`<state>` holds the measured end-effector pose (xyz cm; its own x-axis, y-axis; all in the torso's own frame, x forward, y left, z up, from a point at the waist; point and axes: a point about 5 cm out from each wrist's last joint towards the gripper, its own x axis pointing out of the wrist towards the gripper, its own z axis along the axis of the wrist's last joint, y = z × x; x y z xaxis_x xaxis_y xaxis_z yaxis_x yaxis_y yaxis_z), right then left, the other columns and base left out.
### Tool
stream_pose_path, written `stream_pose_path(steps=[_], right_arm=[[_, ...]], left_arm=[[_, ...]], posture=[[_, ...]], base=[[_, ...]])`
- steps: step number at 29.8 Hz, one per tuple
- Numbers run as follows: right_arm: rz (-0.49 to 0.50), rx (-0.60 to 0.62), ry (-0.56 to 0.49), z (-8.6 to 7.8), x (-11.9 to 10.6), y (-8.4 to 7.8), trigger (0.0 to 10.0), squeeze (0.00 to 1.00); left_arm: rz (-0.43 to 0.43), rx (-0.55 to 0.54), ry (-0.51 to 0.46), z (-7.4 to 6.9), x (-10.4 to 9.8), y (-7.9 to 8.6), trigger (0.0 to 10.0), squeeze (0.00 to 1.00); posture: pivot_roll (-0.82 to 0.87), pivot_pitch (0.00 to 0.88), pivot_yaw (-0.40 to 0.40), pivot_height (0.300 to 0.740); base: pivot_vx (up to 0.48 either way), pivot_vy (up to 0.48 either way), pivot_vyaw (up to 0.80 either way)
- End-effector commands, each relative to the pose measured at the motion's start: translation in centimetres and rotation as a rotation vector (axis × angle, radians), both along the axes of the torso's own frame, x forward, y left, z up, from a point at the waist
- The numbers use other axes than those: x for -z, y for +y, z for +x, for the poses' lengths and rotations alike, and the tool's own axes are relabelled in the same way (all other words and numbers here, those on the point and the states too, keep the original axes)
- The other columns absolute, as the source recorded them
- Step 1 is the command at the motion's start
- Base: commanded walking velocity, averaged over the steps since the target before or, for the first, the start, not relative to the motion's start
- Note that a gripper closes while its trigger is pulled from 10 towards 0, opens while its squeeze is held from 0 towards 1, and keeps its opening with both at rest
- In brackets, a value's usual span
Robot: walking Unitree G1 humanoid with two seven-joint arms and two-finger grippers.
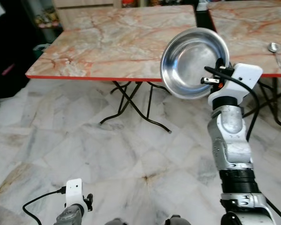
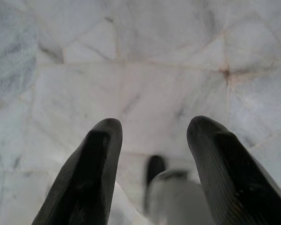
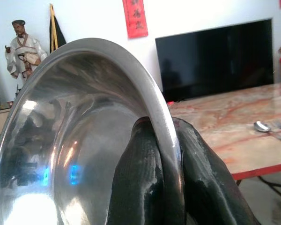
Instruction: Setting the table
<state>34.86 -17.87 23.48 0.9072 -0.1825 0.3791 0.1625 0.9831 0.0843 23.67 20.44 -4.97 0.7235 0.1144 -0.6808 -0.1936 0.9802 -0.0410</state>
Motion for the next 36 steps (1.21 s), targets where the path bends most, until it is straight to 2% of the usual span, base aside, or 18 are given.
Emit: stream_pose_path(steps=[1, 5, 19, 36], right_arm=[[0.007, -0.043, -0.039, -0.08, -0.85, 1.36, 10.0, 0.0], [0.006, -0.044, -0.038, -0.08, -0.84, 1.38, 10.0, 0.0], [0.007, -0.054, -0.03, -0.01, -0.7, 1.54, 10.0, 0.0], [-0.001, -0.06, -0.021, 0.03, -0.53, 1.61, 10.0, 0.0]], left_arm=[[0.005, -0.027, 0.027, -0.88, 0.44, 0.84, 10.0, 0.0], [0.007, -0.028, 0.028, -0.91, 0.45, 0.88, 10.0, 0.0], [0.016, -0.023, 0.023, -0.87, 0.39, 0.95, 10.0, 0.0], [0.025, -0.013, 0.031, -0.91, 0.46, 0.85, 10.0, 0.0]], posture=[[-0.07, 0.138, 0.041, 0.711], [-0.07, 0.138, 0.04, 0.711], [-0.07, 0.141, 0.041, 0.711], [-0.07, 0.141, 0.039, 0.711]], base=[[0.0, 0.48, 0.0], [0.0, 0.48, 0.0], [0.0, 0.0, 0.0], [0.255, 0.0, 0.0]])
